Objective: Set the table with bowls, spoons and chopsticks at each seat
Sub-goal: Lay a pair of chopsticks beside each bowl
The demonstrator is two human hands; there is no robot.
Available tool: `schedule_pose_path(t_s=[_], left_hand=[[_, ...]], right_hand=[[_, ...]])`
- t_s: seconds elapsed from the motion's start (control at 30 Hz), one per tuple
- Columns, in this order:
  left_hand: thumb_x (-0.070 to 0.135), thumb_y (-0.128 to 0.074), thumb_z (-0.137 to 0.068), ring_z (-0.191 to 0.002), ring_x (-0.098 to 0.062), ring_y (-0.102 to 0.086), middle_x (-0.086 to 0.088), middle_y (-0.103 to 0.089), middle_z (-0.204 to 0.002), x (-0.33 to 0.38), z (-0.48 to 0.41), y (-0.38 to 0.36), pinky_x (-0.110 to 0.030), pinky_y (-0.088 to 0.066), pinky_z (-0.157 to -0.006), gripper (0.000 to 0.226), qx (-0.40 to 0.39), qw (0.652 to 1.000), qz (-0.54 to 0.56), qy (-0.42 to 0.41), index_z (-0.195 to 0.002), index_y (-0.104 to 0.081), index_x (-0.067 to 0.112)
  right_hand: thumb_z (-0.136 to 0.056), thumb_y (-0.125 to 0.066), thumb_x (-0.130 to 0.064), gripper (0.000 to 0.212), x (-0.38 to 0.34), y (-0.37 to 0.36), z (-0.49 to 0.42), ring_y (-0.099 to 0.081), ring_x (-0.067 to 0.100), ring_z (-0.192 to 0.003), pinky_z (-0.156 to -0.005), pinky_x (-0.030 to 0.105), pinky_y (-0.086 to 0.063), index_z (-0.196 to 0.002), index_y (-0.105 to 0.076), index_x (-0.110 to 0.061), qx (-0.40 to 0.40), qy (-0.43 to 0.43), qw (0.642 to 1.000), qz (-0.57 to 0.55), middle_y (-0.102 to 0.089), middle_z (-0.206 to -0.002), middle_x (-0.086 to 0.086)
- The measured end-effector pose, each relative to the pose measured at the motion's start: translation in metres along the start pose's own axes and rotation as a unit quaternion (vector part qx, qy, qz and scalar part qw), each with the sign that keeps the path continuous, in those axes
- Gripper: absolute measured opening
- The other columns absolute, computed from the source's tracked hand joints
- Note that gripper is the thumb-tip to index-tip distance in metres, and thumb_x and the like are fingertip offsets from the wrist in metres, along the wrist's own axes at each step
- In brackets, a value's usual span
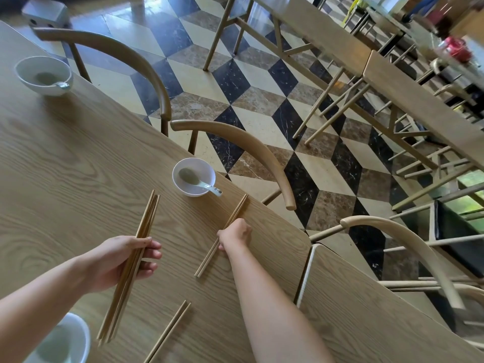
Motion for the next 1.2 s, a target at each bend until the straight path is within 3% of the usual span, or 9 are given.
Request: schedule_pose_path(t_s=[0.27, 0.57, 0.8, 0.97, 1.1, 1.2], left_hand=[[0.020, -0.047, -0.104, -0.047, -0.019, -0.051, -0.007, -0.058, -0.061, -0.002, 0.001, 0.007, -0.030, -0.048, -0.049, 0.025, 0.031, 0.998, -0.061, -0.008, -0.100, -0.065, 0.003], [0.021, -0.047, -0.105, -0.046, -0.019, -0.050, -0.008, -0.057, -0.061, -0.010, 0.001, 0.003, -0.029, -0.046, -0.045, 0.026, 0.024, 0.998, -0.059, -0.001, -0.098, -0.064, 0.004], [0.022, -0.046, -0.105, -0.047, -0.019, -0.050, -0.008, -0.056, -0.062, -0.014, 0.002, 0.002, -0.030, -0.047, -0.046, 0.027, 0.021, 0.998, -0.065, 0.009, -0.098, -0.065, 0.004], [0.022, -0.048, -0.104, -0.049, -0.020, -0.050, -0.009, -0.057, -0.064, -0.016, 0.003, 0.006, -0.031, -0.048, -0.049, 0.027, 0.019, 0.997, -0.066, 0.016, -0.098, -0.067, 0.003], [0.022, -0.048, -0.104, -0.048, -0.020, -0.049, -0.009, -0.056, -0.063, -0.017, 0.005, 0.006, -0.031, -0.047, -0.049, 0.026, 0.016, 0.998, -0.060, 0.016, -0.098, -0.065, 0.003], [0.022, -0.048, -0.104, -0.047, -0.020, -0.049, -0.009, -0.056, -0.063, -0.016, 0.007, 0.005, -0.031, -0.047, -0.049, 0.026, 0.016, 0.998, -0.060, 0.013, -0.097, -0.065, 0.003]], right_hand=[[-0.084, -0.058, -0.001, 0.016, 0.002, 0.003, 0.001, -0.071, 0.036, -0.089, -0.081, 0.043, -0.060, -0.097, -0.068, -0.001, 0.006, -0.019, 1.000, -0.015, -0.071, -0.105, 0.018], [-0.078, -0.066, -0.001, 0.022, -0.011, 0.000, 0.002, -0.073, 0.032, -0.086, -0.074, 0.042, -0.062, -0.100, -0.067, 0.003, 0.007, 0.053, 0.995, 0.088, -0.071, -0.102, 0.018], [-0.083, -0.061, -0.002, 0.017, -0.004, 0.001, -0.001, -0.071, 0.034, -0.087, -0.077, 0.042, -0.061, -0.098, -0.067, 0.002, -0.003, 0.018, 1.000, 0.025, -0.071, -0.103, 0.018], [-0.087, -0.057, -0.001, 0.011, -0.003, 0.003, -0.001, -0.071, 0.035, -0.085, -0.051, 0.031, -0.057, -0.096, -0.065, 0.000, -0.003, -0.003, 0.999, -0.032, -0.070, -0.101, 0.017], [-0.085, -0.061, -0.001, 0.006, -0.001, 0.003, -0.001, -0.071, 0.035, -0.089, -0.077, 0.042, -0.061, -0.090, -0.062, -0.004, 0.008, -0.005, 1.000, -0.030, -0.071, -0.104, 0.019], [-0.080, -0.065, -0.001, 0.015, -0.007, 0.002, -0.002, -0.073, 0.034, -0.087, -0.075, 0.042, -0.062, -0.095, -0.065, 0.000, 0.013, 0.026, 1.000, 0.007, -0.072, -0.099, 0.019]])
Point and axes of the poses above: each hand's wrist, its own z-axis away from the middle knuckle, its own y-axis out of the back of the hand, x = y × z, the point moved 10 cm from there along -z, towards the middle knuckle
